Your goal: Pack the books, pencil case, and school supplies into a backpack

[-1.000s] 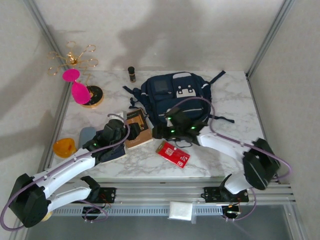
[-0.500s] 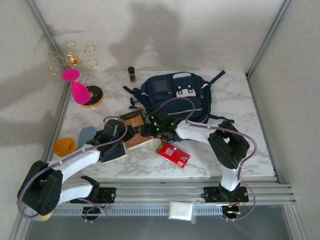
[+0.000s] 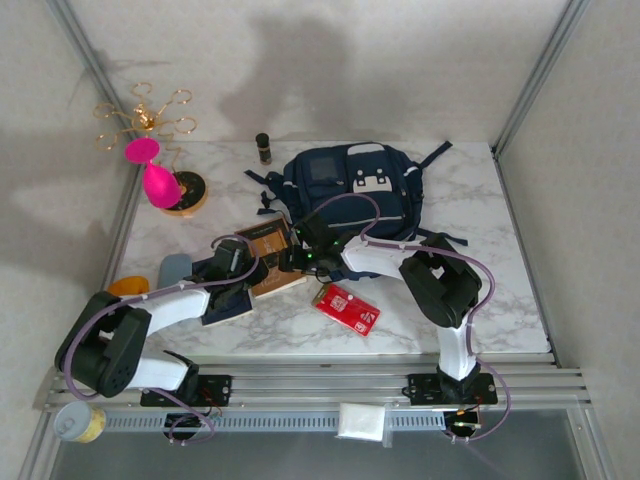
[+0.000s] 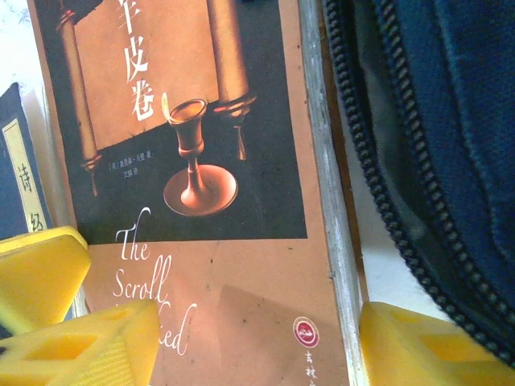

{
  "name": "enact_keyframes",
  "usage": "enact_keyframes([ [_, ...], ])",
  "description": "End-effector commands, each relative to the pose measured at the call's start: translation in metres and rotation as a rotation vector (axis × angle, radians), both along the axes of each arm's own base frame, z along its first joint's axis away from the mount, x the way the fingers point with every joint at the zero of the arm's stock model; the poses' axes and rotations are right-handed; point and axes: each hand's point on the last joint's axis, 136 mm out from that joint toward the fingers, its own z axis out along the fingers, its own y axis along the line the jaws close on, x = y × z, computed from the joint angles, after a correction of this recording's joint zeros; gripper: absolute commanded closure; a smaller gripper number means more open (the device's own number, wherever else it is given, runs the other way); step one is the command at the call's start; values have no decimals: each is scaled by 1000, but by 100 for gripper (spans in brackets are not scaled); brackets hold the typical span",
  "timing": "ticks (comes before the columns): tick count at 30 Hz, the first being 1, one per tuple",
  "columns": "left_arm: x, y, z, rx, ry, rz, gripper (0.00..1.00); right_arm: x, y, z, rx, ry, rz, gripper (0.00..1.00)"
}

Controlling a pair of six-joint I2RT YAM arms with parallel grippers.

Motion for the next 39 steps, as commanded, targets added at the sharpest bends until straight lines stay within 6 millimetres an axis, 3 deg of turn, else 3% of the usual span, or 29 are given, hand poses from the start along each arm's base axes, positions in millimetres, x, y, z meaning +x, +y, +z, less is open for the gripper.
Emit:
enact_keyframes([
  [1, -4, 8, -14, 37, 30, 6, 61, -8, 13, 16, 56, -2, 49, 38],
  [11, -10, 16, -25, 78, 54, 21, 66, -7, 15, 44, 104, -33, 55, 52],
  [28, -10, 18, -24, 83, 55, 30, 65, 3, -2, 57, 50, -90, 32, 76],
  [33, -10, 16, -23, 75, 51, 28, 65, 2, -4, 56, 79, -81, 39, 88],
  [39, -9, 14, -21, 59, 46, 25, 65, -1, 4, 51, 110, -48, 65, 90],
])
